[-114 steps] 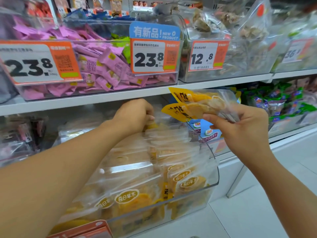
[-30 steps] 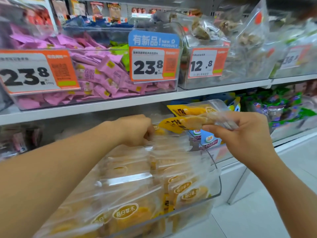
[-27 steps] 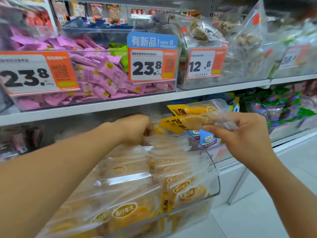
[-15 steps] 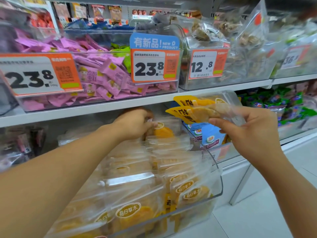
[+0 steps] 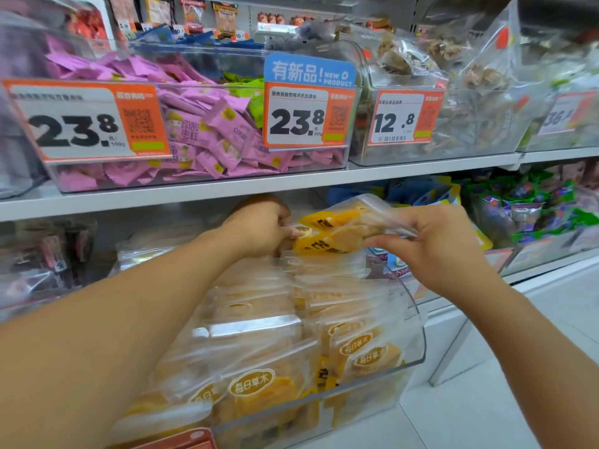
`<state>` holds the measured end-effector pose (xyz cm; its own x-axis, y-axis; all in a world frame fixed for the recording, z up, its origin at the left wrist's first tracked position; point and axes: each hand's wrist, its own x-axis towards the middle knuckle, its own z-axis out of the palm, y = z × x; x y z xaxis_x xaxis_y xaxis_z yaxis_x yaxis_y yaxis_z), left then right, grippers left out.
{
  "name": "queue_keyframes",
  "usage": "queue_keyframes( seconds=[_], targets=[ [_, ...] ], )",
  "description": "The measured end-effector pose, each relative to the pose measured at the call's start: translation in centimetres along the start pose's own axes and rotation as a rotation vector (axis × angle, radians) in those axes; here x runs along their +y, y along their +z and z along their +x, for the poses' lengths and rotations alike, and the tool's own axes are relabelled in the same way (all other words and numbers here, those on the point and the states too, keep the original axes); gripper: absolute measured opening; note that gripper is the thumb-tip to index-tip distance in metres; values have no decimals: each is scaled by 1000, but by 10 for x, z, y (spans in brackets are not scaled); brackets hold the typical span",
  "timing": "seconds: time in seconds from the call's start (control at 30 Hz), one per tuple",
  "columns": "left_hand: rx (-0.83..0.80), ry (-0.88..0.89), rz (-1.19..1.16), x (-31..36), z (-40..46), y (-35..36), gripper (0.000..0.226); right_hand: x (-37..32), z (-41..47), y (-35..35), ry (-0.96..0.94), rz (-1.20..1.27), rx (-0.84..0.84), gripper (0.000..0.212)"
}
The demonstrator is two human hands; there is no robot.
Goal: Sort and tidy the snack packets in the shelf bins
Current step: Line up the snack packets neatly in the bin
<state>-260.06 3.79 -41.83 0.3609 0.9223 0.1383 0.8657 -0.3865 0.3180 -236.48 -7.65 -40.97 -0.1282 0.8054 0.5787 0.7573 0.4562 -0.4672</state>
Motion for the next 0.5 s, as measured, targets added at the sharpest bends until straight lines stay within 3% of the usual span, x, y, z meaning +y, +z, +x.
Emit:
queue_keyframes(
  seconds=[0.1, 0.23, 0.5],
  targets=[
    [-32, -46, -183, -3, -2, -1, 18, 4, 20, 7, 86, -105, -218, 13],
    [-27, -26, -261, -6, -4, 0, 19, 2, 49, 27, 151, -306, -461, 33],
    [-59, 9, -374, -14, -8, 1, 47, -8, 81, 61, 108, -535, -741, 35]
  ],
)
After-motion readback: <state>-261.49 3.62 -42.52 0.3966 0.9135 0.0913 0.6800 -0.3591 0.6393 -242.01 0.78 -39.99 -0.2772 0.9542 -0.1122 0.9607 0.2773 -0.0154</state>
